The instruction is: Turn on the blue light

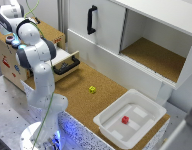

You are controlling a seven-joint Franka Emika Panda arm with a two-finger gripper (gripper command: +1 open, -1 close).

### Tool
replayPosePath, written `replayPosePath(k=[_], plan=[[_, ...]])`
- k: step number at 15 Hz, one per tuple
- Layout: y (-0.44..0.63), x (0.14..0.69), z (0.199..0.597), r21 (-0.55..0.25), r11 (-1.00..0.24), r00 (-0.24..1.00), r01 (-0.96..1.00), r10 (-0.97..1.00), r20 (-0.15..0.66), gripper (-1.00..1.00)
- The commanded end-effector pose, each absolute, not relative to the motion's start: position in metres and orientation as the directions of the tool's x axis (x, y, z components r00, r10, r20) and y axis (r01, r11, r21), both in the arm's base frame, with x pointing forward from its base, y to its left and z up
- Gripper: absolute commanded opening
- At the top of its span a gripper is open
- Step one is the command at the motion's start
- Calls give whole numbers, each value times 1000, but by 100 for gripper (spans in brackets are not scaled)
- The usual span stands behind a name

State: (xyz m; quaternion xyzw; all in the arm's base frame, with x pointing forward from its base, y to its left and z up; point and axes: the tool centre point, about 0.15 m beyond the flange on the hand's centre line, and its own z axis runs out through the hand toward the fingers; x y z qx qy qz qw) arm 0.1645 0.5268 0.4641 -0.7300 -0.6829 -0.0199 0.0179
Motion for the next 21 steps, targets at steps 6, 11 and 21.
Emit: replayPosePath(k=[6, 11, 21], plan=[[524, 189, 549, 8, -281, 278, 960, 955, 100, 100], [524, 189, 549, 8, -281, 278, 960, 955, 100, 100], [524, 189, 549, 8, -281, 278, 960, 955, 100, 100]])
